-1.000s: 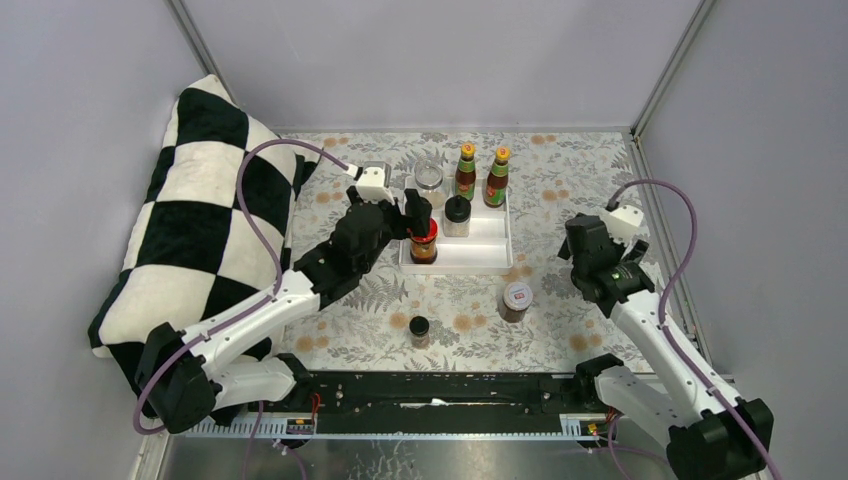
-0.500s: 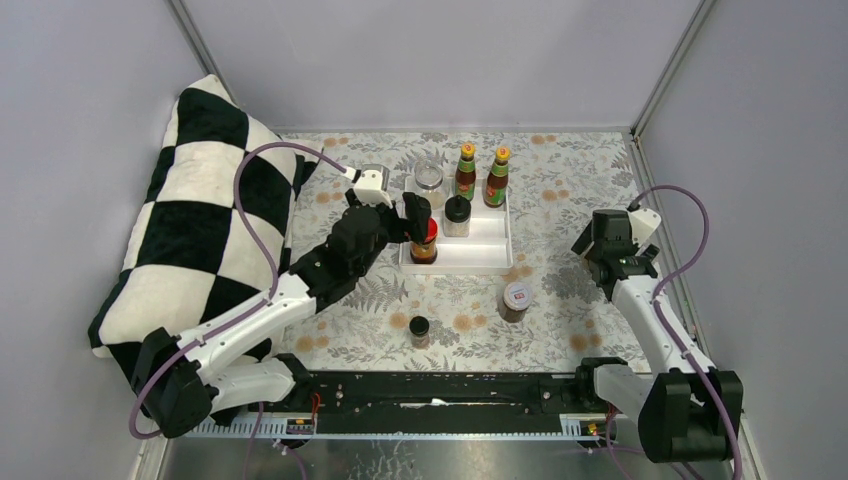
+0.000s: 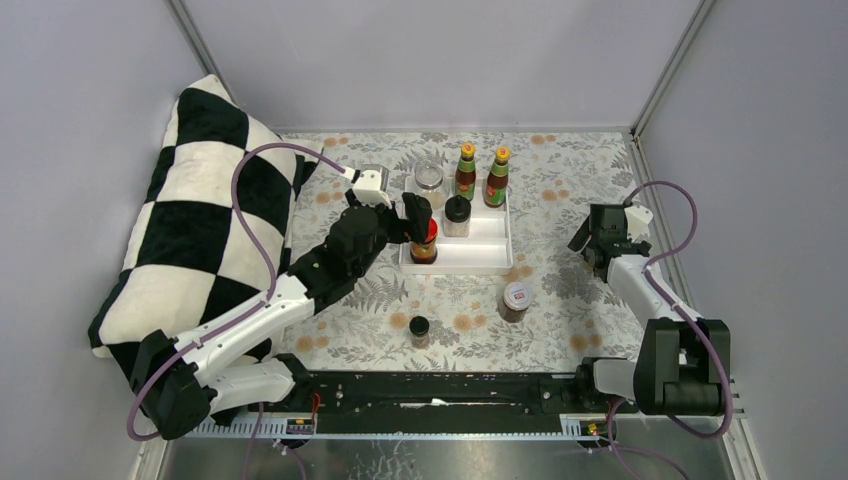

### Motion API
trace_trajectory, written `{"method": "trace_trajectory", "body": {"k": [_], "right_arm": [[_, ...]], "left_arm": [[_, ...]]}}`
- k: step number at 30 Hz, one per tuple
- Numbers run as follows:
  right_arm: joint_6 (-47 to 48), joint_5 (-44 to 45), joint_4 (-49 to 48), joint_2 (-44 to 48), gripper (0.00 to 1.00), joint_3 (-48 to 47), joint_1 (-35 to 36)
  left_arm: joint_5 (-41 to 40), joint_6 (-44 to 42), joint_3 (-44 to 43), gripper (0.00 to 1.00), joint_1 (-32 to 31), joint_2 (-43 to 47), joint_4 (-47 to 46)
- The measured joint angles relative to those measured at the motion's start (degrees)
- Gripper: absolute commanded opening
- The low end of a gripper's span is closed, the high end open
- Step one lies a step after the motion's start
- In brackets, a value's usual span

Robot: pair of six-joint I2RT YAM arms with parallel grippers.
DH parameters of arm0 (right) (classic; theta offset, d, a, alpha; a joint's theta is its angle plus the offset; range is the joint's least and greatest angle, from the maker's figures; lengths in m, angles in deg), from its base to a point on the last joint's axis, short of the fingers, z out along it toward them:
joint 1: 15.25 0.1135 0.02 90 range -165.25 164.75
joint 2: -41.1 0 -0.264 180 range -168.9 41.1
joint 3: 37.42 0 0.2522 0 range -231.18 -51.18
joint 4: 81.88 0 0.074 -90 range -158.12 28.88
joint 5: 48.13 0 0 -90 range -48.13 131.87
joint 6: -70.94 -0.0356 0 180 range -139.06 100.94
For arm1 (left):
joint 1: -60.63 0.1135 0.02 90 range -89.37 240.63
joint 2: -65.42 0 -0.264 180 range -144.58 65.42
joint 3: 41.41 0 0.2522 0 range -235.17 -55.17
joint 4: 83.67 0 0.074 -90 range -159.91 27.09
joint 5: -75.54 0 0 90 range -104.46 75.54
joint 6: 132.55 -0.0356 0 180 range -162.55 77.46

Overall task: Organize the condiment bottles
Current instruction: Pick up the bottle from the center of the board.

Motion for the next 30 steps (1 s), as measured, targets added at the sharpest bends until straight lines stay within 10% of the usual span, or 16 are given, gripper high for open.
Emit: {"method": "trace_trajectory", "body": {"k": [17,25,30], "right_arm": [[0.0,0.7,-1.8,-7.1,1.00,-5.8,-3.4],[0.1,0.7,-2.3,-9.3,0.47,-6.4,-3.8],[0.1,0.5,-2.4,-9.3,0.43,-6.4,-3.9]], "left_arm": [[0.0,0.3,0.0,0.99,-0.2,0.0,0.0],[0.1,0.3,0.0,0.98,-0.2,0.1,0.0],[0.2,0.3,0.0,0.98,-0.2,0.1,0.0]]}}
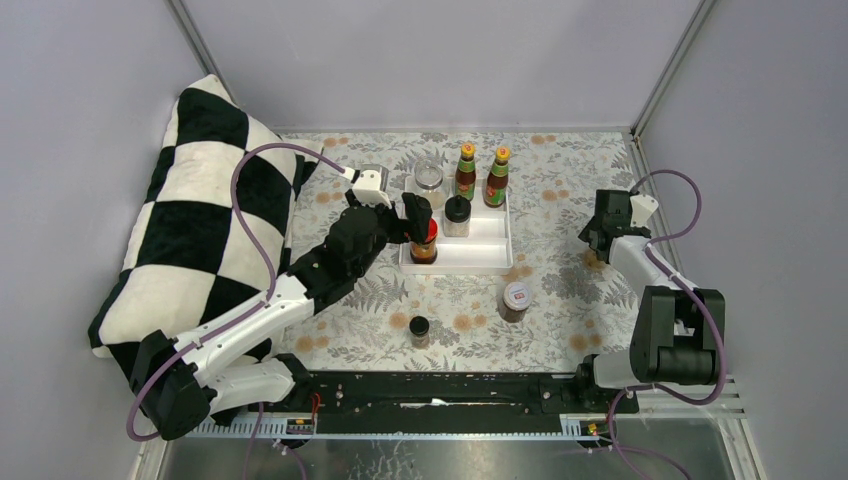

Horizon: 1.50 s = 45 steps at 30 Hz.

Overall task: Organize the condiment bottles
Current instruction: Pick up the bottle from the center of the board.

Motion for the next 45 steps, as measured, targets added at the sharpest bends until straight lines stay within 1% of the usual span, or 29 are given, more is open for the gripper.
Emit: {"method": "trace_trajectory", "body": {"k": [4,8,14,19,24,32,39,45], "right_arm": [[0.3,-0.3,0.5,0.7,0.39,0.0,0.0],[0.9,-1.7,0.6,4.1,0.36,0.3,0.0],[1.3,-3.0,1.2,10.3,0.36,0.3,1.1],[1.9,-3.0,4.7,12.8,0.36,-0.9,5.0],[3.0,-3.4,8.4,13.1,0.36,-6.5,9.2],[4.4,-4.5,11.3,13.0,0.36,-15.7,14.3],[6.0,-4.3,13.0,8.2,0.36,-25.0,21.1],[8.0,-3.4,14.0,3.3,0.36,-31.1,26.0]], "left_arm": [[0.0,0.0,0.0,0.98,0.0,0.0,0.0],[0.2,0.1,0.0,0.98,0.0,0.0,0.0],[0.3,0.3,0.0,0.98,0.0,-0.1,0.0],[0.3,0.5,0.0,0.98,0.0,-0.1,0.3],[0.3,0.5,0.1,0.98,-0.1,-0.1,0.7],[0.3,0.5,0.5,0.97,-0.3,0.0,1.0],[0.3,0.5,0.6,0.97,-0.4,0.0,1.1],[0.3,0.6,0.6,0.97,-0.4,0.0,1.1]]}}
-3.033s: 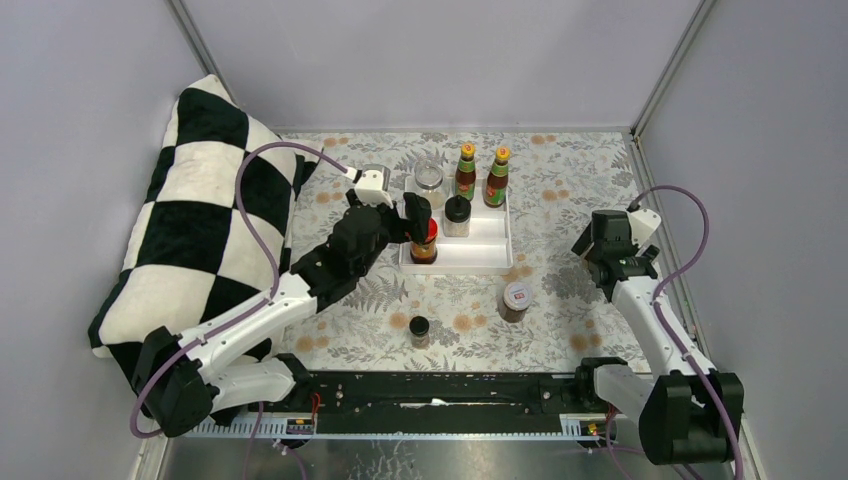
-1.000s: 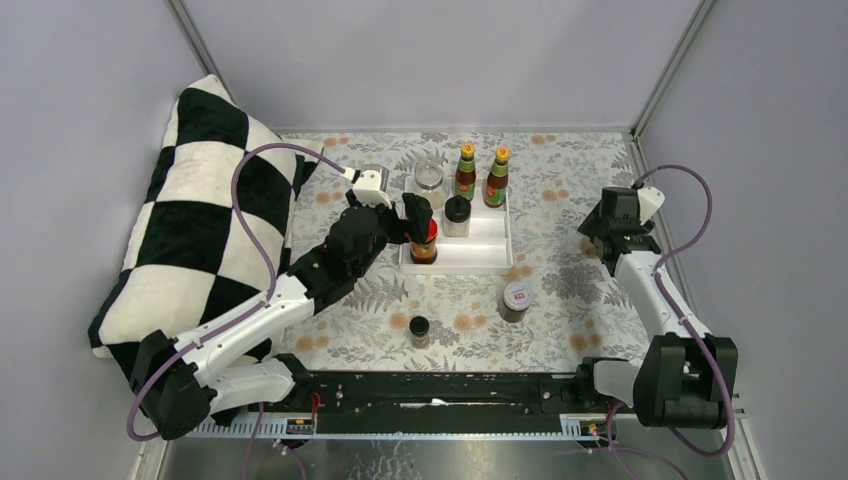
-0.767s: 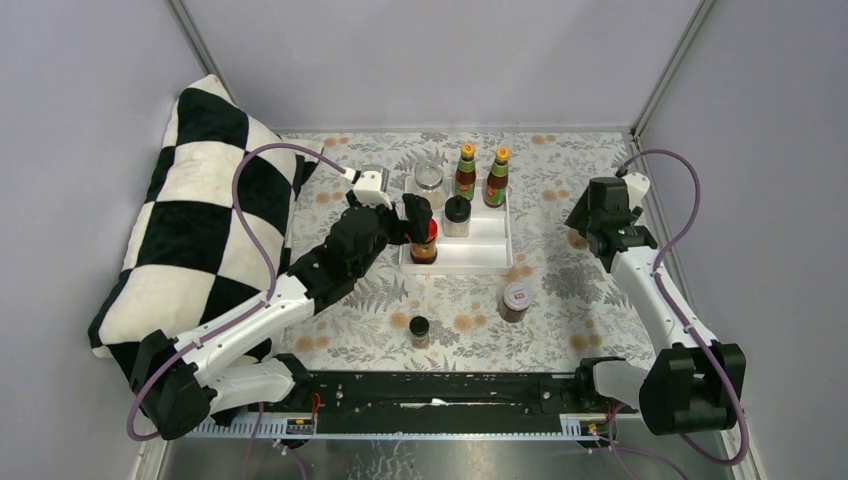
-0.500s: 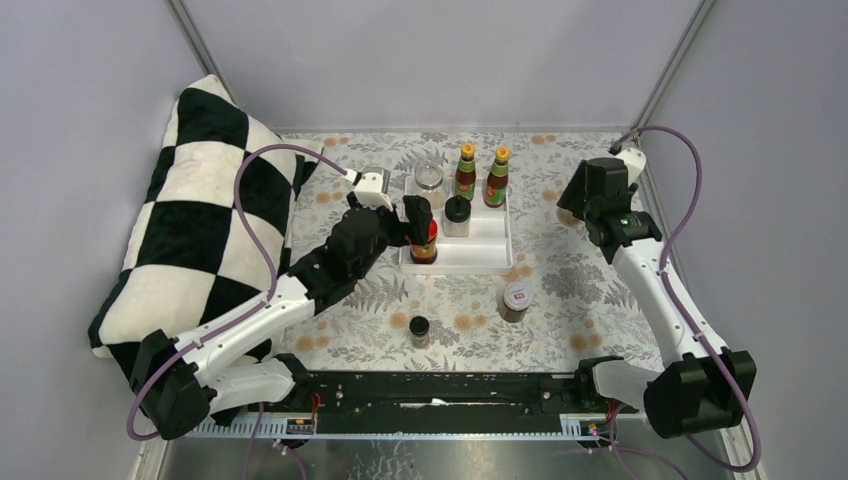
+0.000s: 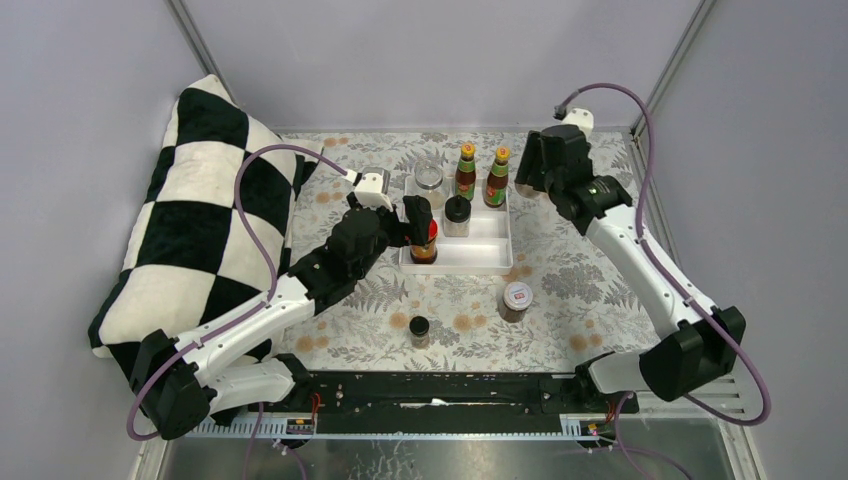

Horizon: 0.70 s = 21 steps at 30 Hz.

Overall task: Organize the condiment bottles
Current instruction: Place the bottle in the storage box.

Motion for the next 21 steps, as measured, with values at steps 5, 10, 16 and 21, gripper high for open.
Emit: {"method": "trace_trajectory", "body": {"k": [5,10,16,21], "right_arm": [[1.7,0.5,-0.1,-4.4,0.36,-3.5,4.0],[2.4,0.4,-0.5,-8.2,0.35,-3.4,6.1],[2.5,0.2,-3.1,-10.5,0.35,0.0,6.8],[2.5,-1.1,-5.5,-12.6,0.35,2.6,6.9]], "left_arm": [[0.0,0.1,0.0,0.97,0.0,0.0,0.0],[-0.4,0.1,0.0,0.97,-0.3,0.2,0.2],[-0.9,0.1,0.0,0.97,-0.3,0.6,0.4],[-0.9,0.1,0.0,0.97,-0.3,0.6,0.5]]}}
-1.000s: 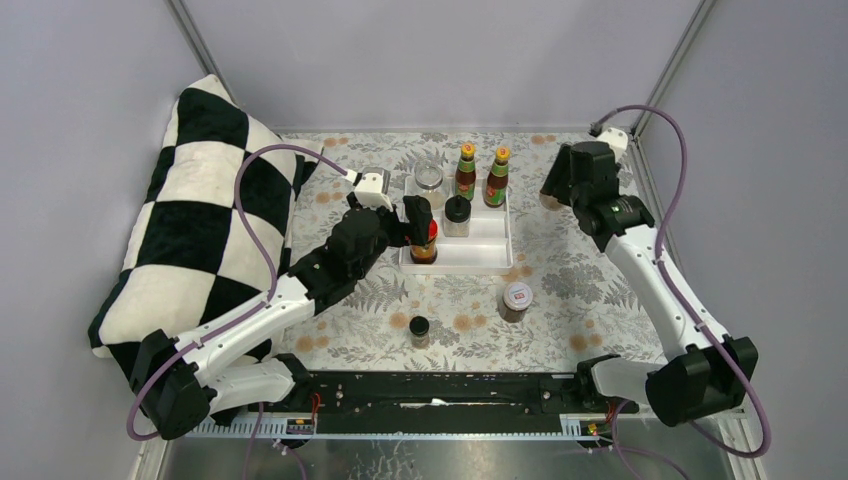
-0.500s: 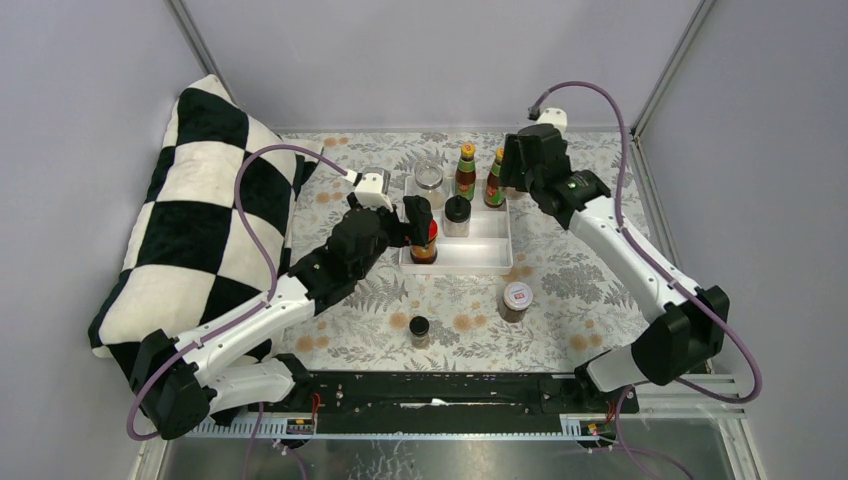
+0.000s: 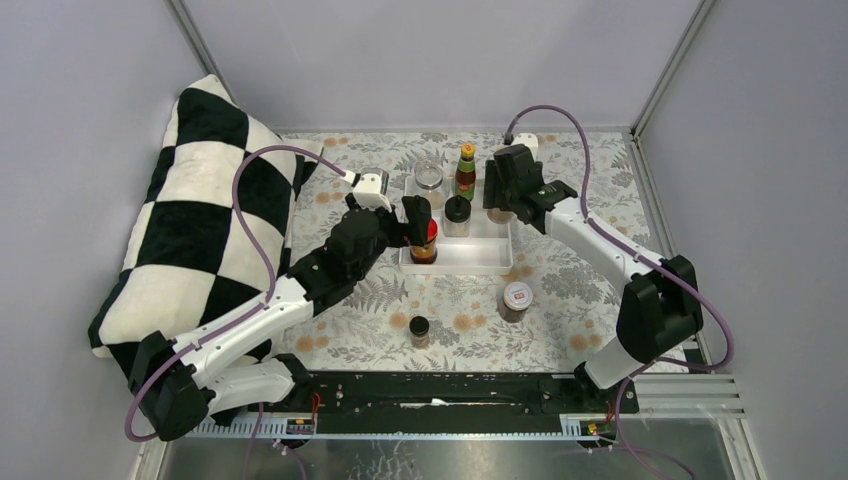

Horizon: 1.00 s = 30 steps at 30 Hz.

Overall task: Organize the condiment bottles
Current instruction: Place the bottle in the storage box.

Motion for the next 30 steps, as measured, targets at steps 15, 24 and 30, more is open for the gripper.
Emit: {"method": "trace_trajectory", "body": {"k": [15,24,30], "right_arm": [[-0.2,-2.0,-5.6,-5.3,0.35,5.2,1.0],[-0.2,-2.0,-9.4,-8.4,0.34,5.2,1.1],[0.0,-1.5,-12.2,-10.7,0.34,4.7,1.1]], "left_arm": [[0.0,0.0,0.0,0.97,0.0,0.0,0.5],[0.0,0.0,0.0,0.97,0.0,0.1,1.1],[-0.1,0.0,0.0,0.97,0.0,0.6,1.7]]}}
